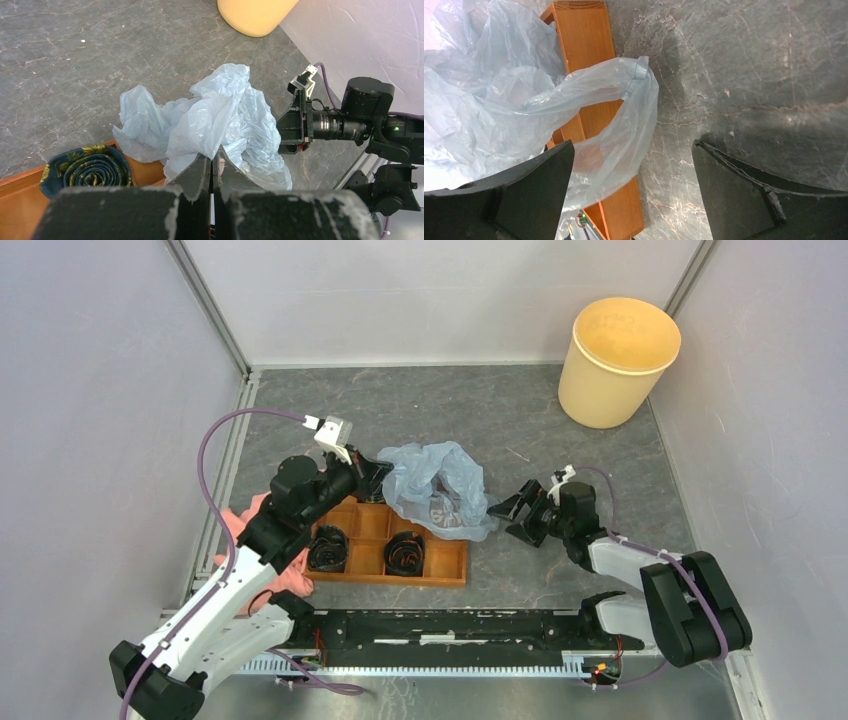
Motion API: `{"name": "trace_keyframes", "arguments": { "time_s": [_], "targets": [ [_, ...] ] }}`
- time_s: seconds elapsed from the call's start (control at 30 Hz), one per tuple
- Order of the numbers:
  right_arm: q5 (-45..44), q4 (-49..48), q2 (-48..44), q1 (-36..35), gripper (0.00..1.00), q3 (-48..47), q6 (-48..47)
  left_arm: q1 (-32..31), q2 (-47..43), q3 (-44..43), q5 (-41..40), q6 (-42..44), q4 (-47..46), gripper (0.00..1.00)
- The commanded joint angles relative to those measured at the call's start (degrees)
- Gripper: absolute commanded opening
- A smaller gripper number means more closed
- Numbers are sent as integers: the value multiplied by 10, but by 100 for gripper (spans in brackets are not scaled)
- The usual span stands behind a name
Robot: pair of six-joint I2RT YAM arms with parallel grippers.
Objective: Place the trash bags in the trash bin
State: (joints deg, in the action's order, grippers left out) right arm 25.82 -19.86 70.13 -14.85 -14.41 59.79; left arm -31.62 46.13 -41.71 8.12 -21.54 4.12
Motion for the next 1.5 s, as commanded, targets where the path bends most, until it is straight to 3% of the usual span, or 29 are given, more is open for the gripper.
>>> {"name": "trace_keyframes", "arguments": {
  "time_s": [0.0,0.13,0.23,0.4,0.5,0.63,0.83,0.93,1.03,1.1,1.17,1.23,1.3,1.37,1.47],
  "targets": [
    [-6,-58,32,-24,96,-18,4,1,-12,8,10,-20,-31,2],
    [-9,-88,66,-74,94,-30,32,1,-12,11,12,-20,-32,2],
    [-36,-137,71,-81,86,-7,63,1,-15,13,10,-21,-28,2],
    [-98,-172,58,-80,44,6,39,1,-23,14,7,-27,-9,2],
    [-115,-189,32,-75,2,3,-3,1,-26,12,3,-33,5,2],
    [-139,-118,-66,-41,0,-19,-108,1,1,-17,4,-36,44,6],
    [-228,100,-222,-29,0,-149,-384,1,83,-103,51,-33,85,10],
    [-261,137,-265,-28,0,-192,-458,1,110,-142,79,-28,68,10],
    [-329,181,-243,-27,1,-275,-473,1,148,-193,56,-25,51,10],
    [-327,206,-187,-26,1,-378,-489,1,200,-278,23,-22,76,7],
    [-302,266,-122,-26,0,-529,-518,1,286,-431,23,9,143,2],
    [-263,300,-90,-29,1,-670,-536,2,344,-601,71,34,200,2],
    [-215,282,-106,-36,0,-743,-542,1,340,-682,128,35,174,2],
    [-144,225,-151,-37,0,-737,-535,1,282,-636,159,18,75,2],
    [-79,36,-261,-37,1,-541,-491,0,161,-401,113,-3,-94,2]
  ]
}}
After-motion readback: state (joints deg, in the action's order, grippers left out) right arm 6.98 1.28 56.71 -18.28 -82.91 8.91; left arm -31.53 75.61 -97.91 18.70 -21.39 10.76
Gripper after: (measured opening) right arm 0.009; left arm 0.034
